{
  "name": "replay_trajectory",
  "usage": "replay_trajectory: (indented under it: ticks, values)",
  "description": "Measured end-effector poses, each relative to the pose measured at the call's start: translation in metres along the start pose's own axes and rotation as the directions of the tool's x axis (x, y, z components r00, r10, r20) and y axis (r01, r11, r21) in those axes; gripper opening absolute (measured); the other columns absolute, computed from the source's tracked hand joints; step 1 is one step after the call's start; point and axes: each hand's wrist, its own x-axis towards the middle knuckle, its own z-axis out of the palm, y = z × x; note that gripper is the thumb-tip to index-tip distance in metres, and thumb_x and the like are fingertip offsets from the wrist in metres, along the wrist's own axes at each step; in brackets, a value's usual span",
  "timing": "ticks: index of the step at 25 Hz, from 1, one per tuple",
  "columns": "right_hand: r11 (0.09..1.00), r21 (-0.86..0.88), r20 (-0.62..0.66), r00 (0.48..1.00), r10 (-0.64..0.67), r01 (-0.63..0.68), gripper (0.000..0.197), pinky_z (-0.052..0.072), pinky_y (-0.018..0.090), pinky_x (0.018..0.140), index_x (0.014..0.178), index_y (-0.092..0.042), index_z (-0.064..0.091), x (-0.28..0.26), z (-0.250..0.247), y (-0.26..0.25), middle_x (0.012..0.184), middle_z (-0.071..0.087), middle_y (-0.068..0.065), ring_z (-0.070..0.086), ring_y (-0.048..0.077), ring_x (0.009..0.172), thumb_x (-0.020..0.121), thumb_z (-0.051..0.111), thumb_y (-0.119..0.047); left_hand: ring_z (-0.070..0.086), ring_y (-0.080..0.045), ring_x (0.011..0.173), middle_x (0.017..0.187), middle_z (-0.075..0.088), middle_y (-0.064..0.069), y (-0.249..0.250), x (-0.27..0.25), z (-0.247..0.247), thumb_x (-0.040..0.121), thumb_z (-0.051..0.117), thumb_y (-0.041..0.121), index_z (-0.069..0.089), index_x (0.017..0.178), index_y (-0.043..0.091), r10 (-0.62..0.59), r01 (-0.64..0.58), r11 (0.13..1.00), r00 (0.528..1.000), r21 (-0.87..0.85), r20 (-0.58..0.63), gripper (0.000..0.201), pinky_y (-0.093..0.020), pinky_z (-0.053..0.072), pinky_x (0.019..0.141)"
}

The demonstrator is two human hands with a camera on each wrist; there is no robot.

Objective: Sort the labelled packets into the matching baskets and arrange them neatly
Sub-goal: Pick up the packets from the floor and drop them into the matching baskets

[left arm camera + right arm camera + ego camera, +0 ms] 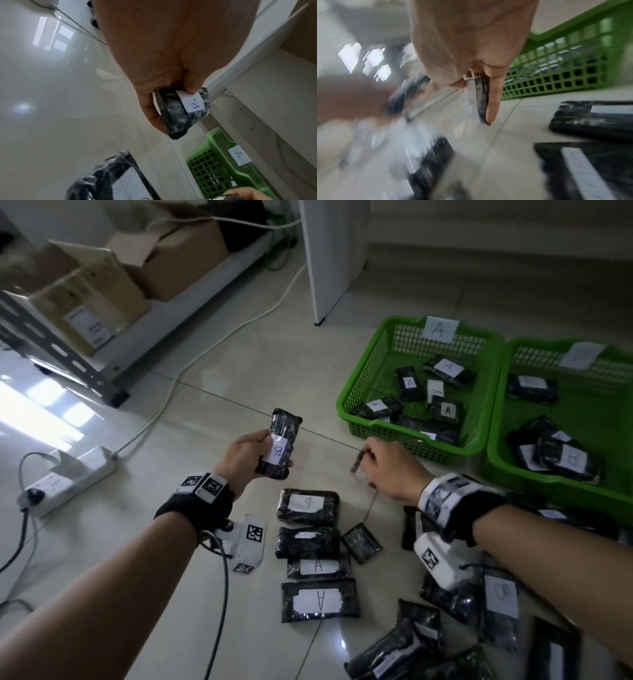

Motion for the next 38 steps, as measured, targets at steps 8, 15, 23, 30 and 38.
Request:
replay_trajectory:
  ticks: [8, 15, 23, 30, 38]
  values:
    - [0.447, 0.853, 0.232, 0.963, 0.138, -0.27, 0.022, 0.063, 0.051, 0.072, 0.114, 0.009, 0.058, -0.029, -0.072, 0.002, 0.112, 0.068, 0.031, 0.072, 0.041, 0.095, 0.097, 0.045, 0.001, 0.065, -0.035, 0.081, 0.09, 0.057, -0.021, 0.018, -0.004, 0.047, 0.079, 0.045, -0.002, 0.058, 0.109, -0.005, 0.015, -0.013, 1.0, 0.993, -0.026, 0.115, 0.032, -0.045, 0.055, 0.074]
    - [0.755, 0.65, -0.29, 0.89, 0.351, -0.086, 0.023, 0.05, 0.028, 0.04, 0.106, -0.007, 0.065, -0.047, -0.119, 0.053, 0.097, 0.076, 0.013, 0.073, 0.028, 0.068, 0.087, 0.077, -0.01, 0.065, -0.02, 0.07, 0.09, 0.071, -0.007, 0.041, 0.015, 0.127, 0.085, 0.059, -0.009, 0.051, 0.12, 0.008, 0.181, -0.175, 0.982, 0.981, -0.076, 0.073, 0.04, -0.036, 0.058, 0.067]
    - [0.963, -0.243, -0.47, 0.882, -0.014, -0.114, 0.015, 0.048, 0.028, 0.084, 0.094, -0.005, 0.079, -0.028, -0.123, 0.092, 0.093, 0.072, 0.013, 0.065, 0.027, 0.095, 0.093, 0.067, -0.015, 0.066, -0.027, 0.088, 0.106, 0.069, -0.003, 0.07, 0.043, 0.215, 0.091, 0.063, 0.007, 0.065, 0.115, 0.018, 0.393, -0.402, 0.915, 0.907, 0.027, 0.152, 0.027, -0.047, 0.056, 0.084]
    - [0.951, -0.265, -0.632, 0.773, -0.047, -0.159, 0.022, 0.042, 0.033, 0.065, 0.08, -0.005, 0.067, -0.092, -0.155, 0.166, 0.084, 0.061, 0.011, 0.055, 0.026, 0.081, 0.093, 0.059, -0.019, 0.066, -0.01, 0.098, 0.109, 0.07, 0.006, 0.062, 0.054, 0.322, 0.09, 0.067, 0.022, 0.068, 0.107, 0.028, 0.561, -0.645, 0.705, 0.762, 0.295, 0.323, 0.018, -0.032, 0.056, 0.087]
    - [0.893, -0.45, -0.56, 0.776, -0.291, 0.01, 0.007, 0.041, 0.031, 0.068, 0.091, -0.007, 0.062, -0.167, -0.148, 0.206, 0.089, 0.055, 0.004, 0.048, 0.019, 0.081, 0.091, 0.059, -0.014, 0.053, -0.022, 0.125, 0.134, 0.058, 0.003, 0.007, 0.047, 0.368, 0.1, 0.039, 0.042, 0.068, 0.122, 0.027, 0.352, -0.791, 0.023, 0.578, 0.611, 0.736, 0.039, -0.055, 0.024, 0.115]
